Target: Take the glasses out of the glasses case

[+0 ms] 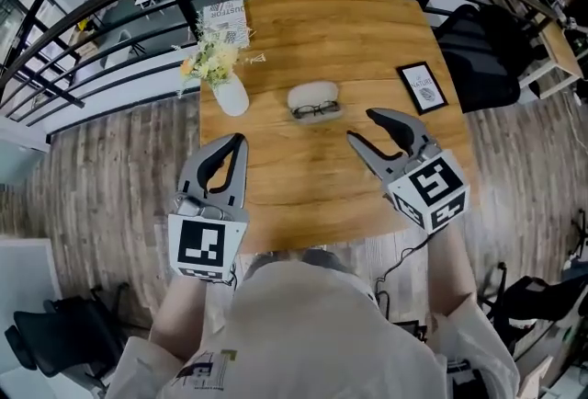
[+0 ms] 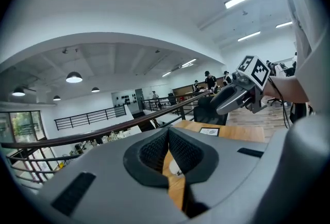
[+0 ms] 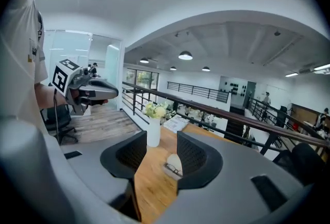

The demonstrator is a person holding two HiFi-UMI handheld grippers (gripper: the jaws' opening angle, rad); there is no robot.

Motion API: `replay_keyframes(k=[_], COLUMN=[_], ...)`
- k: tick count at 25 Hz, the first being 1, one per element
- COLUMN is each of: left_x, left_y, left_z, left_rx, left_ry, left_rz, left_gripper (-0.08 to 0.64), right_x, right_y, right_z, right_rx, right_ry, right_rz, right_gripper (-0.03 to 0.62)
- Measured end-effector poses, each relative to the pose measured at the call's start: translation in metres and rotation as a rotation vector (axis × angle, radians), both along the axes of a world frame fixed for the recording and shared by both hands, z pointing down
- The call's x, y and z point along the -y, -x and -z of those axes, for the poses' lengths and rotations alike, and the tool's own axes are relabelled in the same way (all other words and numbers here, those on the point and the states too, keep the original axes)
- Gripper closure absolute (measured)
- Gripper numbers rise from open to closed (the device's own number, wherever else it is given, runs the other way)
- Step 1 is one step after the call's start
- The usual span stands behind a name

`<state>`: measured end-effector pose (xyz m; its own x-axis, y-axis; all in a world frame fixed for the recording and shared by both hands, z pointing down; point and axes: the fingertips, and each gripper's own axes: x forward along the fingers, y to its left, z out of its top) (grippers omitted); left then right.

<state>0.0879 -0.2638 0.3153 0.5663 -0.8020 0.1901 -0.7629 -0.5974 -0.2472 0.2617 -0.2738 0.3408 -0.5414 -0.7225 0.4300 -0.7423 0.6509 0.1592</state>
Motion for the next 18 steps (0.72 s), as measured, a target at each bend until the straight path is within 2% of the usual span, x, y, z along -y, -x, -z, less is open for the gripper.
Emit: replay_keyframes(k=[3, 9, 15, 18], left_x=[0.011, 0.052, 0.093, 0.113], left_y=[-0.011, -0.019, -0.023, -0.025], left_z=[-0.006, -0.021, -0.056, -0.076], left_rx=[0.029, 0.059, 0.079, 0.085], left_ry=[-0.023, -0.013, 0.034, 0.063], left_rz=[-0.009, 0.01, 0.013, 0.012], left_gripper=[0.543, 0.543, 0.543, 0.543], right_x=[0.024, 0.077, 0.124, 0.143], right_y=[-0.004, -0.001, 0.006, 0.008], right_z=[-0.012, -0.054, -0.113, -0.151], right_rx=[-0.051, -0.196, -0.361, -0.413], right_ry=[0.042, 0.171, 0.255, 0.325], right_rz=[0.067, 0.234, 0.332, 0.373], right_gripper=[0.387, 0.387, 0.387, 0.387])
